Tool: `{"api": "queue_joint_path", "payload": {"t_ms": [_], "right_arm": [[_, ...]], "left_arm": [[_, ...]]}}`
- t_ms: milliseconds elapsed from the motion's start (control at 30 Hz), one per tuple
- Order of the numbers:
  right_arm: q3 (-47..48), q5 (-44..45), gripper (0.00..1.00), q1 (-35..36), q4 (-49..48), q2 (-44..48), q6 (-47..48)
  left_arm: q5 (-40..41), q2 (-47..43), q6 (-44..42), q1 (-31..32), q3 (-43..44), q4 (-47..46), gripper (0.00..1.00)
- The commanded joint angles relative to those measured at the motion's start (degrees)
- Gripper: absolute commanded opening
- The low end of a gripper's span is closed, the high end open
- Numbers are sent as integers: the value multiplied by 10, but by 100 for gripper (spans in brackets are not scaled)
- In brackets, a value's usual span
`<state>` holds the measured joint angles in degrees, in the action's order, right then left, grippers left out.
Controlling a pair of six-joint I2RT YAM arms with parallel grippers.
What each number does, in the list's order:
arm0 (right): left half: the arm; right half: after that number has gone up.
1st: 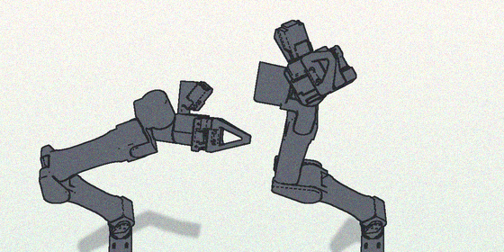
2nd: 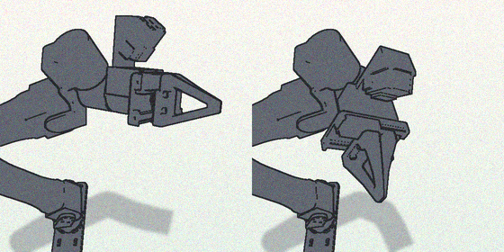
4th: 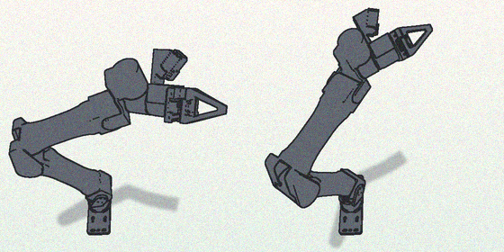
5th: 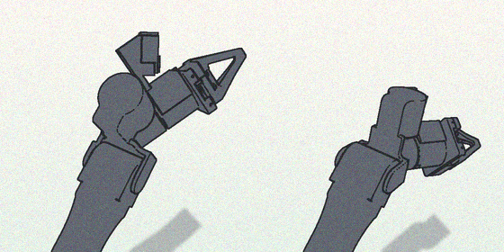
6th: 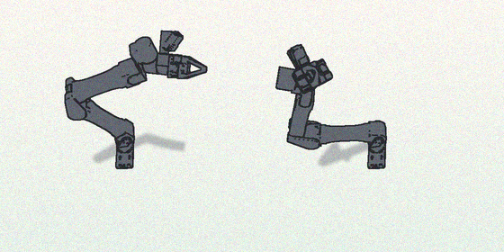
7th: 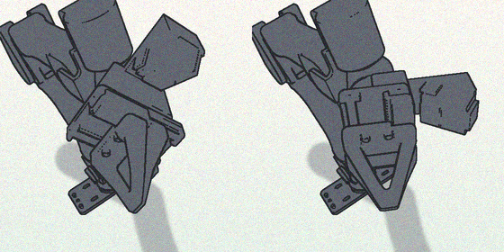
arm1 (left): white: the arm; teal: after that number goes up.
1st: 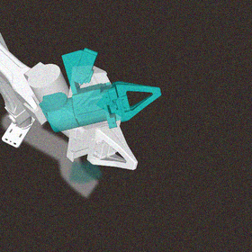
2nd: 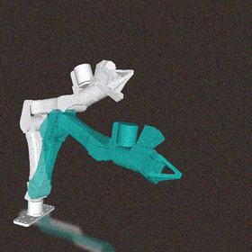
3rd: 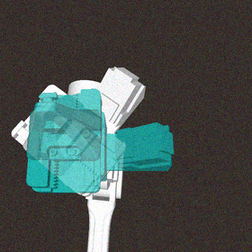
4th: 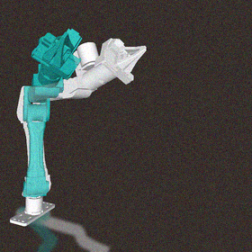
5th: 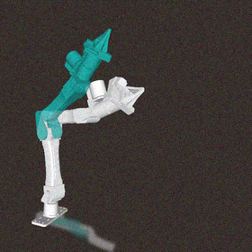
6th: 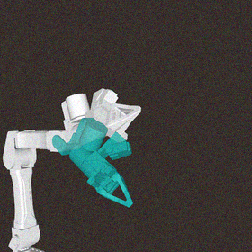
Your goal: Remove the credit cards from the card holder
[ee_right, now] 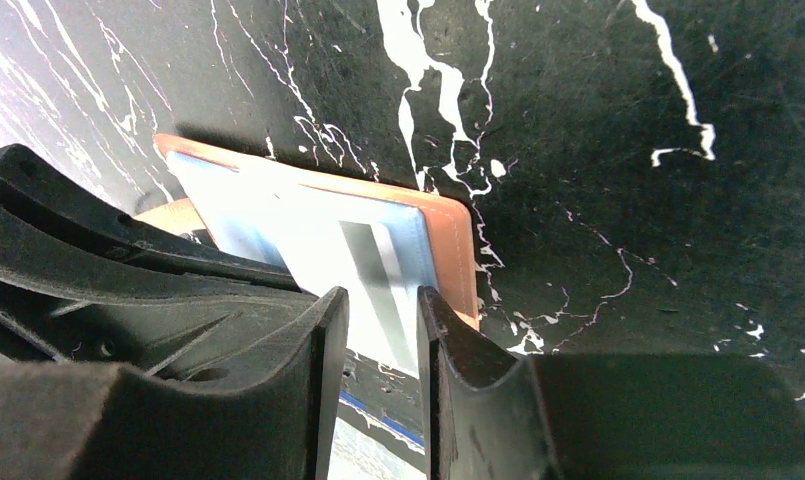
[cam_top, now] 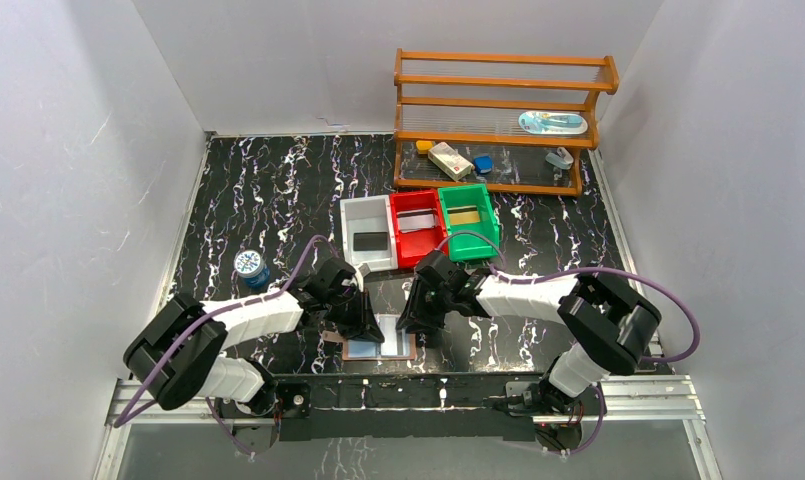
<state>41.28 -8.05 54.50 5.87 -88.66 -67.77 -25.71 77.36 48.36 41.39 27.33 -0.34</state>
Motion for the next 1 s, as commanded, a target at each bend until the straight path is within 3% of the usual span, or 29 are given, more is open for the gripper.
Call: {"api": "queue_joint_path", "payload": {"t_ms": [0,333,467,600,700,833,967], "right_arm": [[-3,30,41,4,49,-26,5],[-1,27,41,4,40,-27,13],[4,25,41,4,32,-28,22],[16,22,41,4,28,-21,32],[41,31,42,5,34,-7,68],[120,54,43,6,115,-12,127],[121,37,43,11,91,-2,129]], "left_arm": [[45,-22,-28,3,11,70,0],[61,-39,-25,2,16,93,0],[44,-35,-11,2,16,65,8],[42,-20,-8,3,14,59,7],[46,-24,-8,3,10,65,5],[51,-34,-11,3,12,73,5],[54,-34,-14,3,17,78,5]]}}
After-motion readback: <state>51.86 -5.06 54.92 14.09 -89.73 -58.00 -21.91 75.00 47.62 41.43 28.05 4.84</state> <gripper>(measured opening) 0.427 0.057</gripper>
